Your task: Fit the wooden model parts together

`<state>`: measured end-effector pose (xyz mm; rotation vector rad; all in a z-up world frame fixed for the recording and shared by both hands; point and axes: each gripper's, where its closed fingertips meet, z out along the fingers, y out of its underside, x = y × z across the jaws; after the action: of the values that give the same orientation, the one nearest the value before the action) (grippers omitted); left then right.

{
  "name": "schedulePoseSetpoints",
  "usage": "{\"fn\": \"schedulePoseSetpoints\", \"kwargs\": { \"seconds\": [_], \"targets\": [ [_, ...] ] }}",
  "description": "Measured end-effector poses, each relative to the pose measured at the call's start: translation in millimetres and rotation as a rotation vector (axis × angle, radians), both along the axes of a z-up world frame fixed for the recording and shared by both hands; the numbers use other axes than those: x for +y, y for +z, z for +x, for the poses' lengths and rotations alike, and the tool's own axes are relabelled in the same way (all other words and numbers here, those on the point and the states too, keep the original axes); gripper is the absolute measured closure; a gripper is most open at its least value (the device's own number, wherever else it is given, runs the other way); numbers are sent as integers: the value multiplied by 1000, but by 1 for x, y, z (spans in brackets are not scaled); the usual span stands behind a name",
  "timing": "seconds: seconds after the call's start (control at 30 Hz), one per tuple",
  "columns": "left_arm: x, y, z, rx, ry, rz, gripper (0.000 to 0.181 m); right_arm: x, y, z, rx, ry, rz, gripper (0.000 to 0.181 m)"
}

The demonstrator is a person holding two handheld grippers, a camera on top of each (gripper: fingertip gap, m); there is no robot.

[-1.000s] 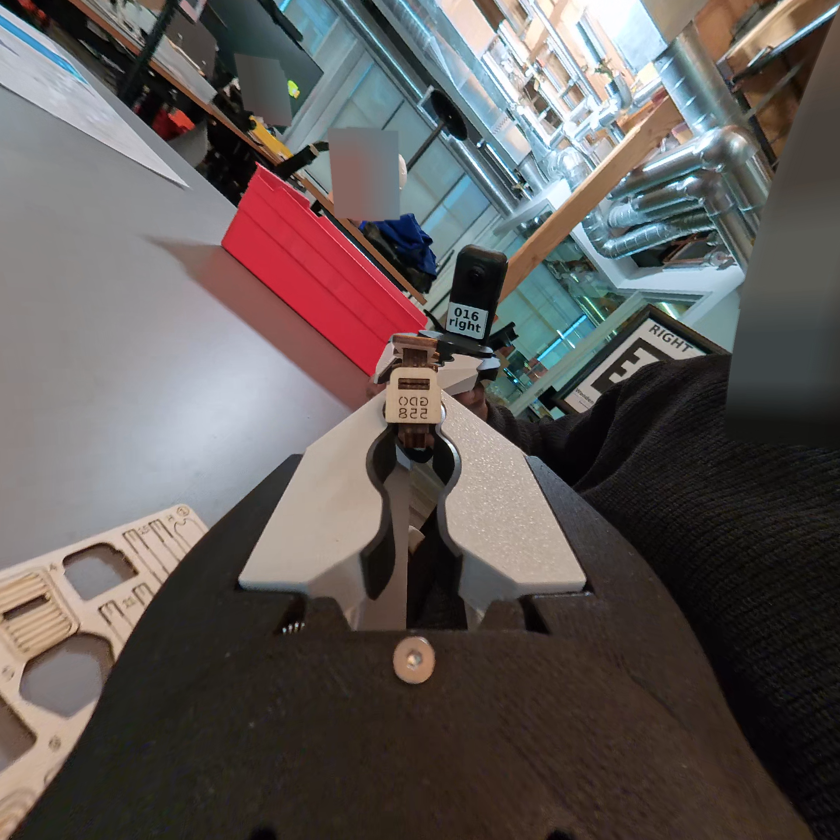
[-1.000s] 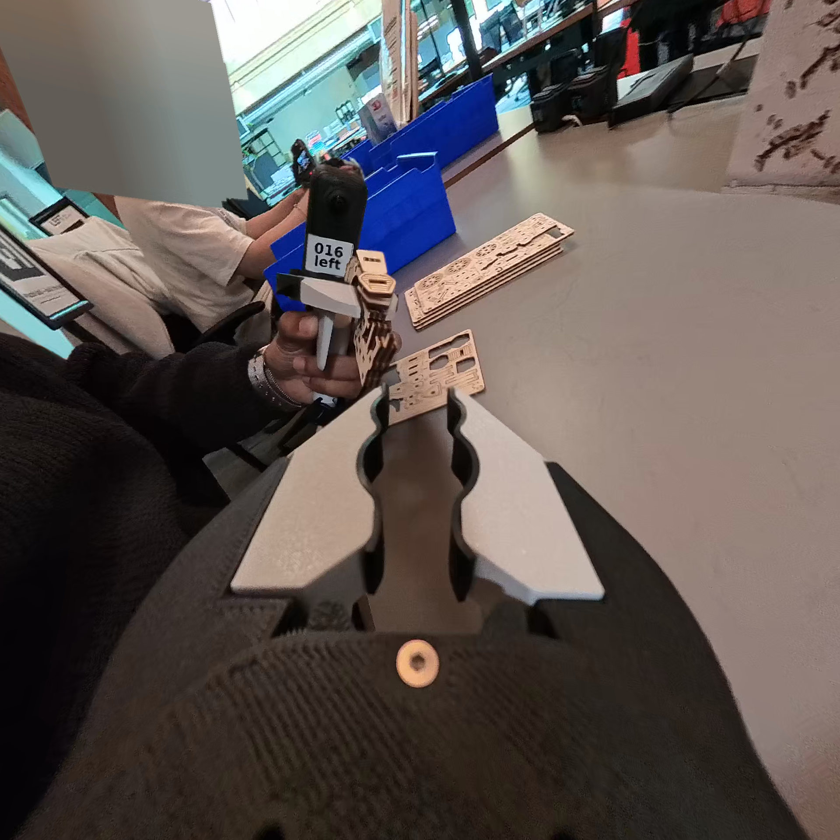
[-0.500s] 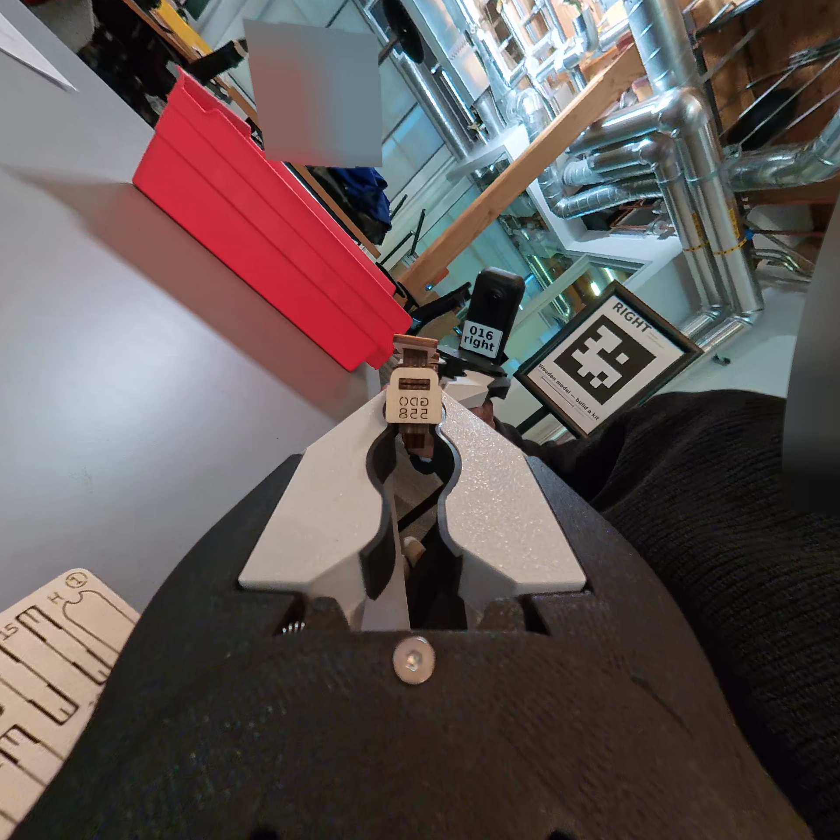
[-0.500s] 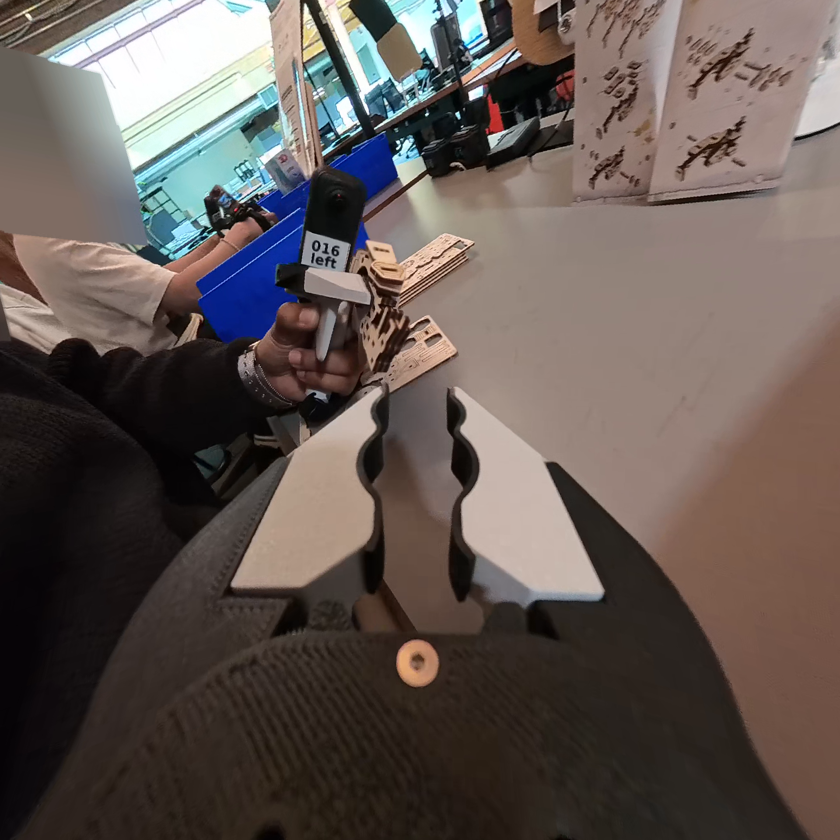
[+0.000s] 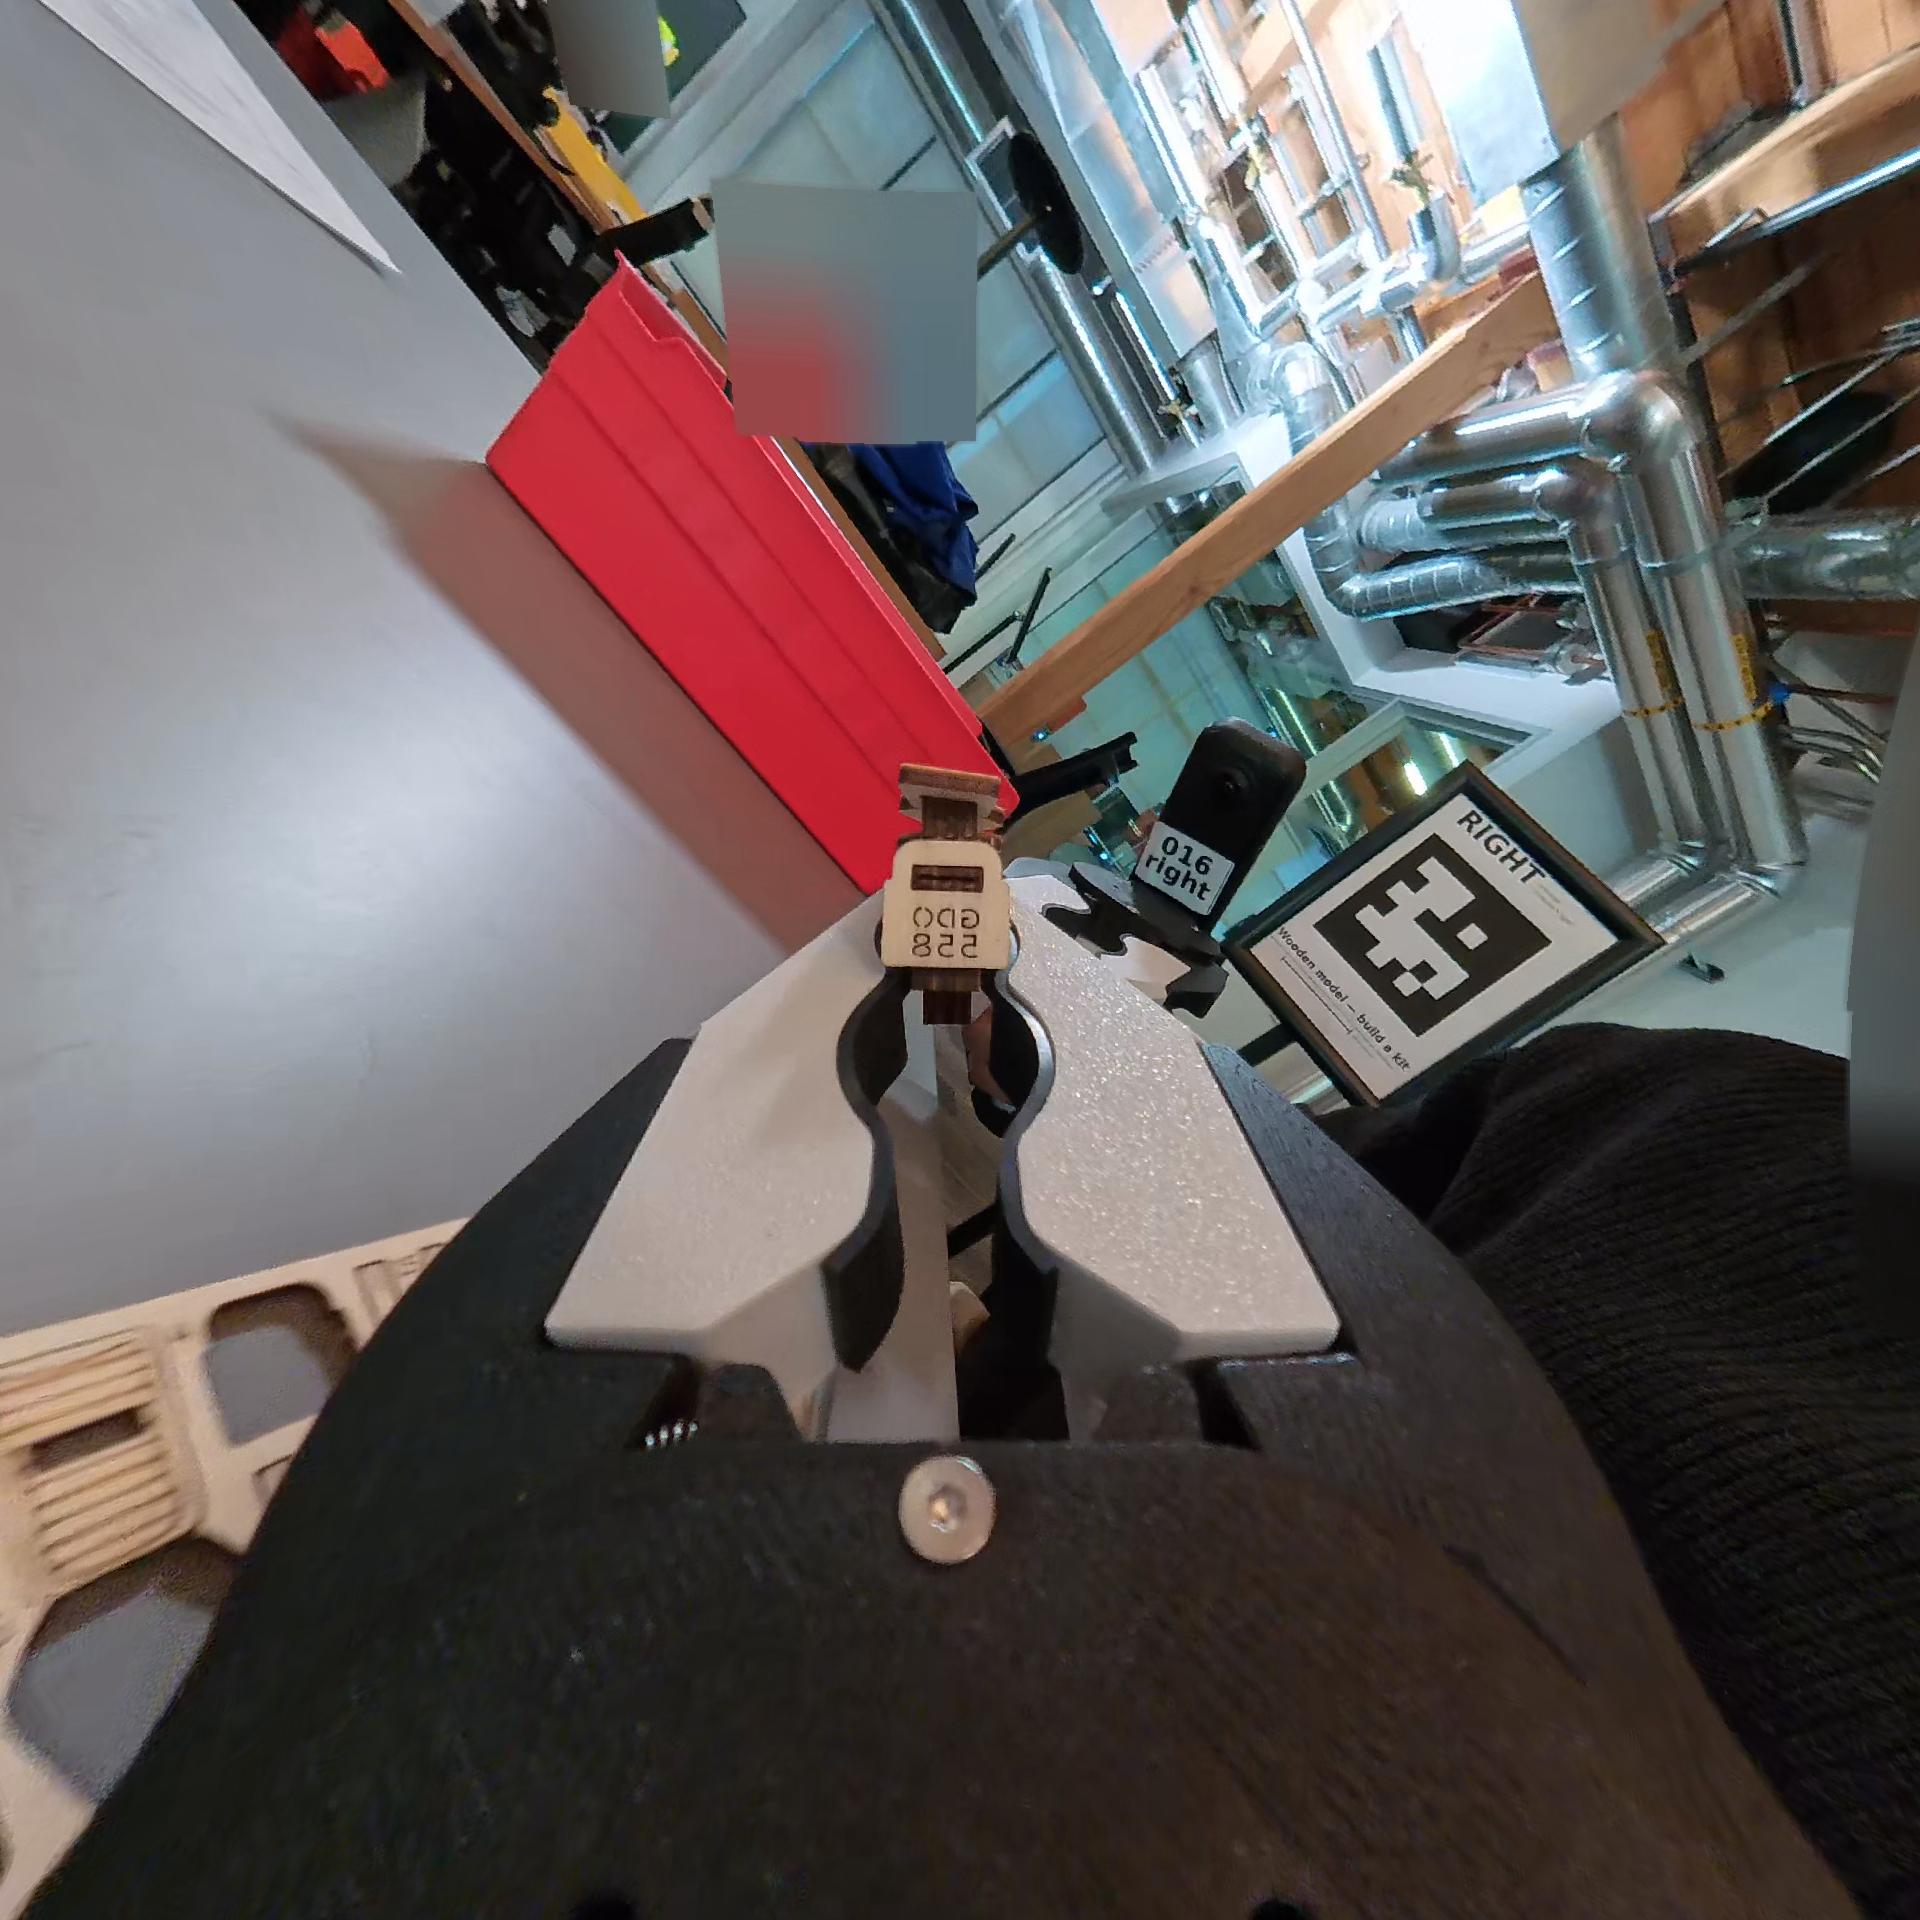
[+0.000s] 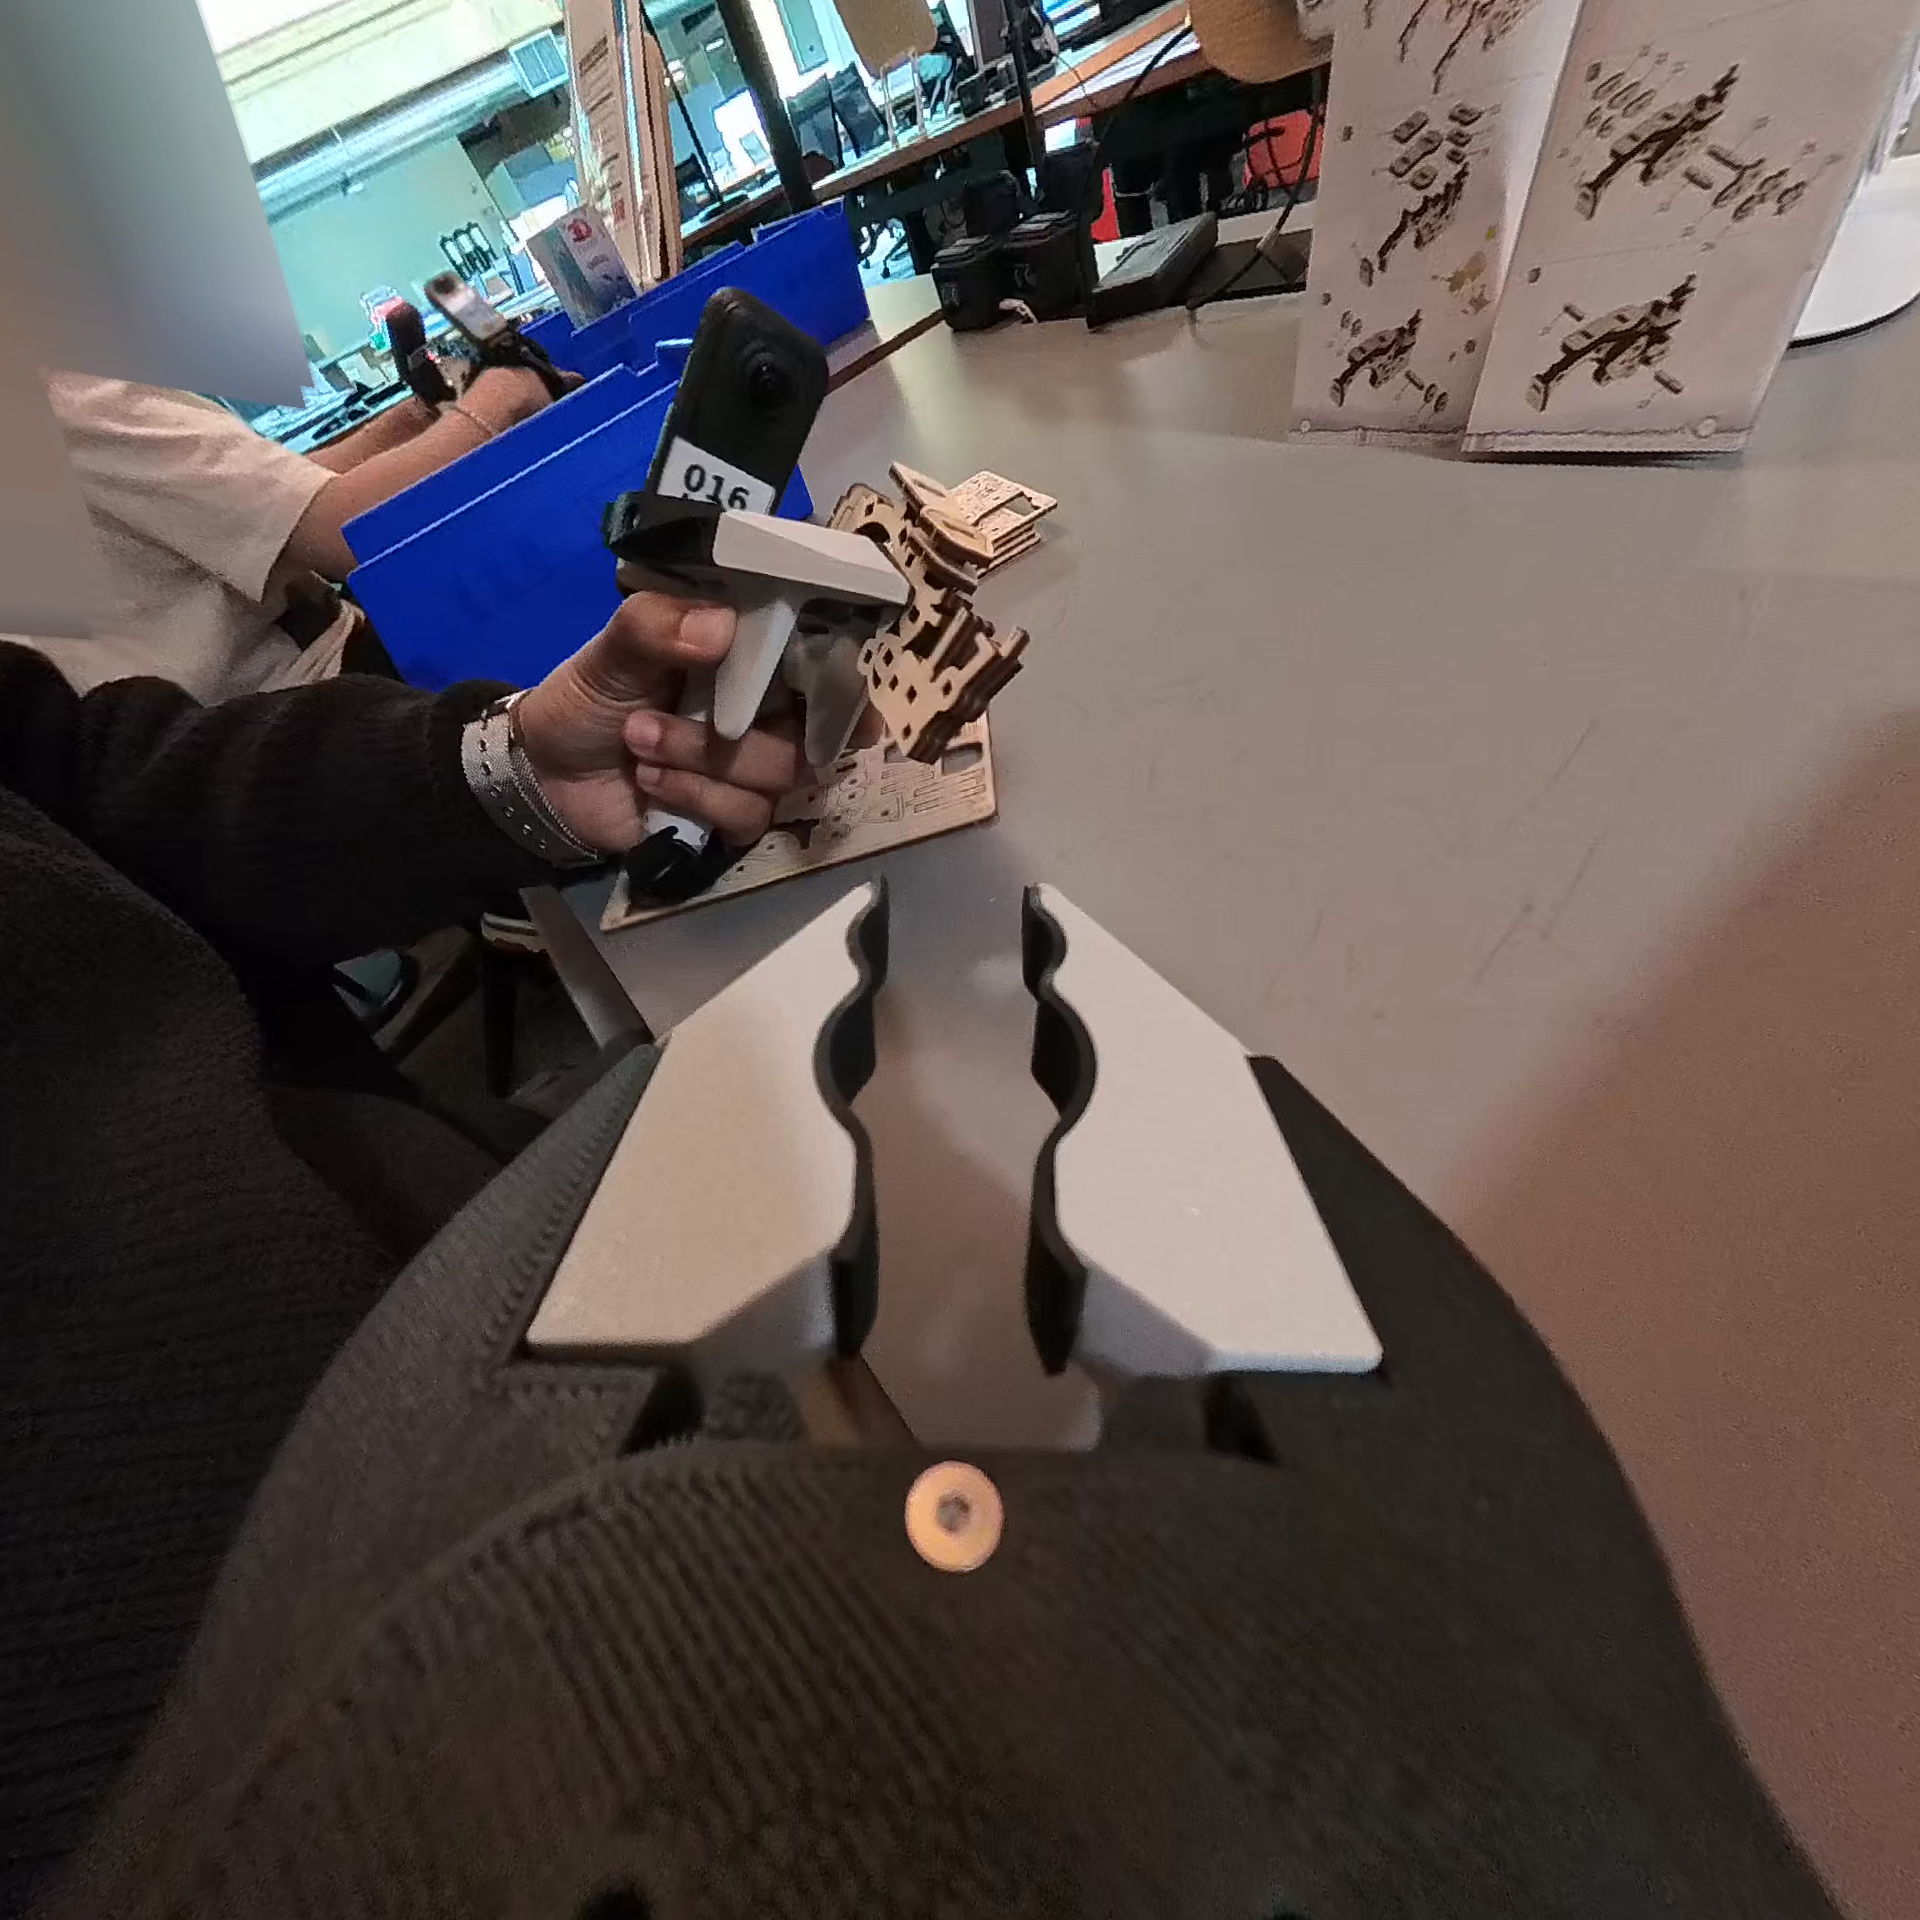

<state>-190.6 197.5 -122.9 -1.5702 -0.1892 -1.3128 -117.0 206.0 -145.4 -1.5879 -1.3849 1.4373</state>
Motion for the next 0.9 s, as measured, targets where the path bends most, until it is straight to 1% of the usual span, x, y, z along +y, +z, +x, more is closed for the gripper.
{"fn": "schedulePoseSetpoints", "kwargs": {
  "seconds": [0.03, 0.13, 0.3, 0.43, 0.53, 0.67, 0.77, 0.9],
  "targets": [
    [0, -1, -1, 6, 9, -6, 176, -1, 0, -1, -2, 5, 5, 156],
    [-3, -1, -5, 25, 28, 1, 176, -3, -1, -5, -3, 22, 12, 156],
    [-8, -2, -8, 100, 56, 17, 175, -7, -1, -9, -4, 45, 24, 156],
    [-13, 7, -7, 108, 62, 64, 176, -9, 0, -12, 0, 56, 36, 157],
    [-13, 5, -4, 153, 71, 54, 176, -7, 2, -14, 14, 41, 88, 155],
    [-13, 0, 3, 171, 58, 31, 175, -3, 10, -15, 57, -16, 247, 147],
    [-12, -2, 8, 154, 53, 6, 175, -4, 15, -15, 81, -58, 461, 142],
    [-10, -6, 18, 113, 53, -41, 175, -15, 7, -19, 52, -70, 766, 122]
  ]
}}
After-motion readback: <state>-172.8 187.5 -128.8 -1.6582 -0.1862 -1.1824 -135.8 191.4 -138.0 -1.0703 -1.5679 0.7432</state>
